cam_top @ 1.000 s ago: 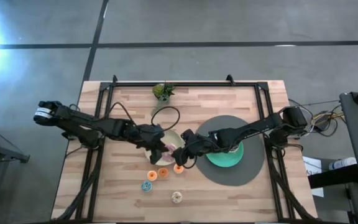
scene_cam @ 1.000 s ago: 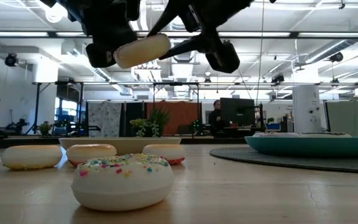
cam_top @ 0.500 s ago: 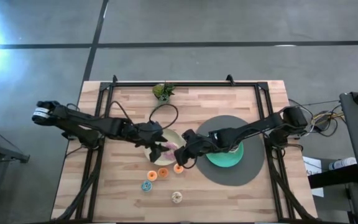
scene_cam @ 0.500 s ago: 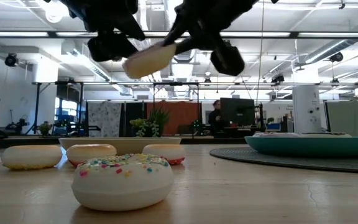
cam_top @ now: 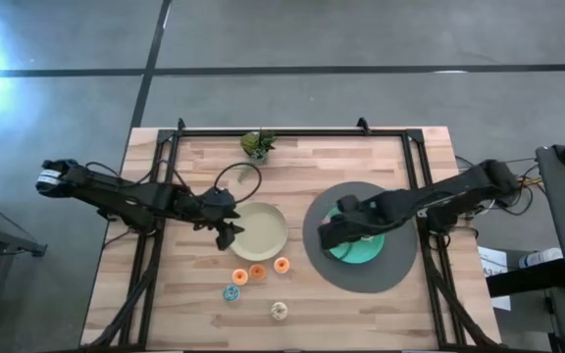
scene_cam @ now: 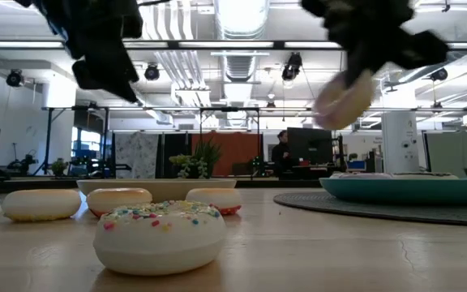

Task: Pick & Place donuts
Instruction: Put the big pink donut on the green plate, then put the small blue donut on the white plate

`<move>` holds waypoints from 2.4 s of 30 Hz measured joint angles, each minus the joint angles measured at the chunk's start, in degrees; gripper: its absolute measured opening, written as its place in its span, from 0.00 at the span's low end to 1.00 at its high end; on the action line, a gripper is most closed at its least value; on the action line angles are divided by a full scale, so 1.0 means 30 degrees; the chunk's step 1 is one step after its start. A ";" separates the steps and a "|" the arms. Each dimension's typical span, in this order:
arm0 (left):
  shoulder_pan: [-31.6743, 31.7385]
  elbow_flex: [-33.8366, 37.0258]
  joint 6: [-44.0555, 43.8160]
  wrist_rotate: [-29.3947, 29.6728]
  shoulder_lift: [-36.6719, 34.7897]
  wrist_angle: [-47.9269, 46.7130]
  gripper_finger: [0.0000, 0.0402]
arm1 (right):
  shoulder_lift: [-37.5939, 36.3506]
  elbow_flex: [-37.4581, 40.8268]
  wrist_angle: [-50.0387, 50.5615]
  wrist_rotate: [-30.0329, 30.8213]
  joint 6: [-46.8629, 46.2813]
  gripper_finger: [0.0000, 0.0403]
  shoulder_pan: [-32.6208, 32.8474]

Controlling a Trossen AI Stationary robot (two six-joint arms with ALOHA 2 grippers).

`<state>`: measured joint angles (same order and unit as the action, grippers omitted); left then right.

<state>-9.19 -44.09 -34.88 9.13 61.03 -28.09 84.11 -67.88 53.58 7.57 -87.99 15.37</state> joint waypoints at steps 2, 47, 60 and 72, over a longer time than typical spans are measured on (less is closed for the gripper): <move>0.0000 0.0381 -0.0292 0.0000 -0.0180 0.0040 0.52 | -0.1026 0.0896 0.0172 -0.0751 -0.0890 0.04 0.0376; -0.1439 0.2808 -0.1581 -0.1196 -0.0506 -0.0716 0.52 | -0.3589 0.2954 0.2217 0.4031 0.0826 0.63 0.2675; -1.0164 0.6530 -0.6483 0.2717 0.0077 0.7181 0.52 | 0.4931 -0.5189 0.1551 0.4059 1.2824 0.62 0.2947; -1.1642 0.4494 -1.2598 0.3299 0.4672 0.7291 0.52 | 0.7269 -0.6862 0.3203 0.4029 1.2793 0.58 0.3739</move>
<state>-44.12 -30.61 -72.67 19.02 75.05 -6.22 105.92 -88.47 63.19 19.66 -49.61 26.59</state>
